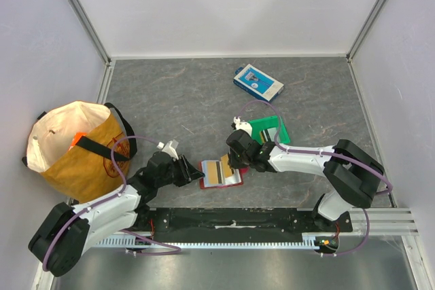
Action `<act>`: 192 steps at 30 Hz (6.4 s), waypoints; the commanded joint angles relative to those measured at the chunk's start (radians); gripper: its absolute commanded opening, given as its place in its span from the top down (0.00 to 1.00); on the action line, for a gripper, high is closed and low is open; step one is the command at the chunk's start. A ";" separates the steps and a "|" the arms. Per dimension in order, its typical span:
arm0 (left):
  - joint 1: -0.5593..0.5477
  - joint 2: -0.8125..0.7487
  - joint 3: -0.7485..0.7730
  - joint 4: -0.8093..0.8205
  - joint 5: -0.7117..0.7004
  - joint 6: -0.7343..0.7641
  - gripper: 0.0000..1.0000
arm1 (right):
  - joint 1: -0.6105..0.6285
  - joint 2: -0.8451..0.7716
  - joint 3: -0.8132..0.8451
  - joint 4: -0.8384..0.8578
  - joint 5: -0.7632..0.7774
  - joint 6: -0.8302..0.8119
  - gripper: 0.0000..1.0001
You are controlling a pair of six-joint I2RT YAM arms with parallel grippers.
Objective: Put the credit cards into the card holder
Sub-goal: Turn over the card slot in the card holder, then insert the credit card into the card holder.
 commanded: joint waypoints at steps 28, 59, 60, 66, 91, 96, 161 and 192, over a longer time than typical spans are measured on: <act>-0.006 -0.076 -0.022 0.104 0.016 -0.061 0.90 | 0.006 0.073 -0.048 -0.117 0.005 -0.041 1.00; -0.005 -0.150 0.068 -0.129 -0.030 0.015 0.98 | 0.241 -0.007 0.164 0.100 0.238 0.131 1.00; -0.006 -0.155 0.068 -0.132 -0.030 0.015 0.98 | 0.247 0.004 0.171 0.093 0.247 0.133 1.00; -0.005 -0.194 0.064 -0.146 -0.036 0.003 0.98 | 0.264 0.059 0.193 0.072 0.264 0.148 1.00; -0.008 -0.259 0.080 -0.178 -0.036 0.003 0.98 | 0.393 0.160 0.426 -0.330 0.532 0.142 1.00; -0.005 -0.274 0.079 -0.216 -0.044 0.003 0.98 | 0.402 0.173 0.458 -0.423 0.587 0.140 1.00; -0.005 -0.296 0.054 -0.353 -0.125 0.043 0.98 | 0.256 -0.062 0.191 -0.174 0.335 0.085 1.00; -0.005 -0.124 0.031 -0.268 -0.183 0.060 0.98 | 0.084 -0.043 -0.186 0.469 -0.091 0.251 1.00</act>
